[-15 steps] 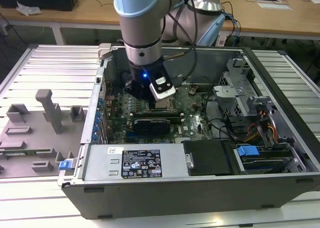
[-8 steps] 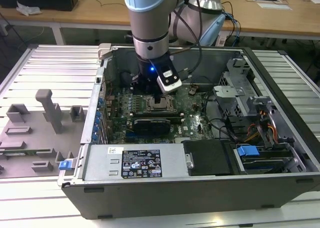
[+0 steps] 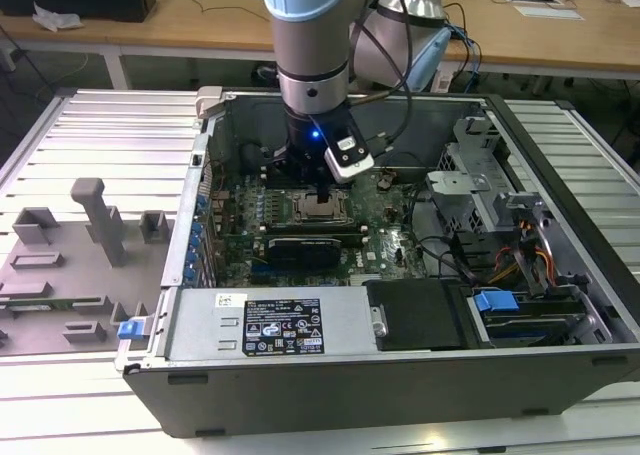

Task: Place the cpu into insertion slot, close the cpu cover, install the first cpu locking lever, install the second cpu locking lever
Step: 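Install the second cpu locking lever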

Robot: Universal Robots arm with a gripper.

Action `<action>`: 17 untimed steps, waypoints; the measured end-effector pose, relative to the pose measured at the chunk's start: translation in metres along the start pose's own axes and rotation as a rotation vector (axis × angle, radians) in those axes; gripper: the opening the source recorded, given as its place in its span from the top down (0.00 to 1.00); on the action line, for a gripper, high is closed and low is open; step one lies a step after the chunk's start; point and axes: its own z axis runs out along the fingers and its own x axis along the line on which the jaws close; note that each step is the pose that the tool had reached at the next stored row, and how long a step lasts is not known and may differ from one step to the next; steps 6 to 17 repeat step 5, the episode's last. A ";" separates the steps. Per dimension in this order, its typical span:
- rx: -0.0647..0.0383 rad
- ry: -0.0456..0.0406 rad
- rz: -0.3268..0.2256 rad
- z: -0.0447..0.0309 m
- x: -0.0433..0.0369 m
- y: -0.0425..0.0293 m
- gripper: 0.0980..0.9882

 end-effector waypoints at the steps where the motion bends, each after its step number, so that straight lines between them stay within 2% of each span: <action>1: 0.000 0.0000 0.000 0.0000 -0.0002 0.0000 0.99; 17: 0.000 0.0001 0.000 0.0002 -0.0014 0.0001 0.99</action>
